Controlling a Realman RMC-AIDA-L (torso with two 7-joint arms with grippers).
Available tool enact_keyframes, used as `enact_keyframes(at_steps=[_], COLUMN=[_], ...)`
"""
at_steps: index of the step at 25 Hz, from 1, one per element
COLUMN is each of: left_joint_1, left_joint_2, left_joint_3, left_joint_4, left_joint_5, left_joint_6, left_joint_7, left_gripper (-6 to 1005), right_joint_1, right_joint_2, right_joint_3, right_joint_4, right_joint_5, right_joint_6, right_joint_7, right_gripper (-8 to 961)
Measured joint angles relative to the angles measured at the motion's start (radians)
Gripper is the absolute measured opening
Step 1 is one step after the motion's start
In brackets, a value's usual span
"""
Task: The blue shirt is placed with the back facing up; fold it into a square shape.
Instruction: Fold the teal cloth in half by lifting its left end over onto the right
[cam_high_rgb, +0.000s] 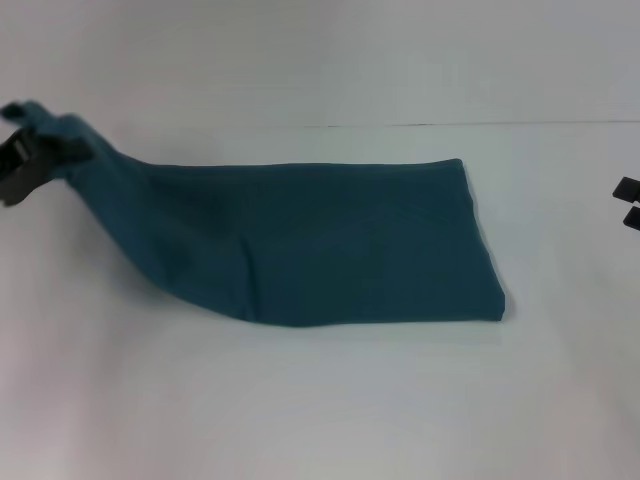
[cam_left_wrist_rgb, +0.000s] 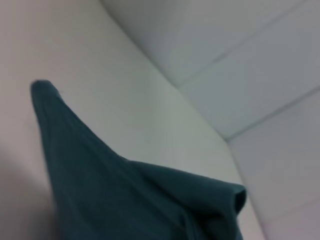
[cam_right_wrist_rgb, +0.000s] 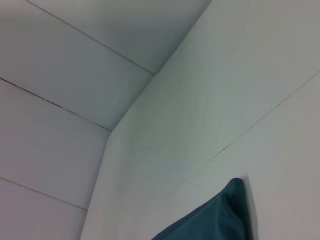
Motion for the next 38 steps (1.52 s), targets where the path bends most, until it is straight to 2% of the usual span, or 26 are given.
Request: enact_keyframes(at_steps=[5,6,8,16,23,26,28,31,32,35,38], left_joint_1=[-0.052,-0.077,-0.089,-0.168,-0.237,-0.249,-0.300,-0.319,-0.340,-0.343,-0.331], left_joint_2=[-0.008,-0.020,-0.028,-0.078,-0.119,-0.123,-0.127,-0.128,-0.130,-0.129,-0.129], left_joint_3=[0.022,0.064,0.090,0.288,0.493,0.541,0.672,0.705,0.746,0.778,0.796], left_joint_4=[0.015,0.031,0.039,0.042,-0.003,-0.024,-0.124,-0.161,-0.200,-0.206,-0.204], left_joint_5=[-0.004,-0.017,-0.031,-0.080,-0.082,-0.082,-0.085,-0.094,-0.117,-0.162,-0.225], left_joint_6=[0.048,0.063,0.067,0.042,-0.096,-0.142,-0.298,-0.341,-0.386,-0.377,-0.313], left_joint_7=[0.001,0.000,0.000,0.005,0.005,0.005,-0.005,-0.003,0.005,0.041,0.130], left_gripper=[27,27,28,28,27,28,28,28,28,27,27], right_joint_1=[0.006,0.006,0.006,0.005,0.006,0.005,0.004,0.004,0.004,0.001,-0.001], right_joint_2=[0.001,0.001,0.002,0.006,0.007,0.008,0.009,0.010,0.010,0.008,0.005], right_joint_3=[-0.004,-0.004,-0.005,-0.006,-0.006,-0.006,-0.006,-0.006,-0.006,-0.006,-0.006], right_joint_4=[0.000,0.000,0.000,0.005,0.014,0.014,0.014,0.015,0.016,0.023,0.028], right_joint_5=[0.000,0.000,0.000,0.000,-0.009,-0.011,-0.011,-0.012,-0.012,-0.012,-0.012], right_joint_6=[0.002,0.002,0.002,0.001,0.001,0.001,0.001,0.001,0.001,0.002,0.002], right_joint_7=[-0.001,-0.001,-0.001,-0.001,-0.001,-0.001,-0.001,-0.001,-0.001,-0.001,-0.001], right_gripper=[674,674,674,673,674,674,674,674,674,673,673])
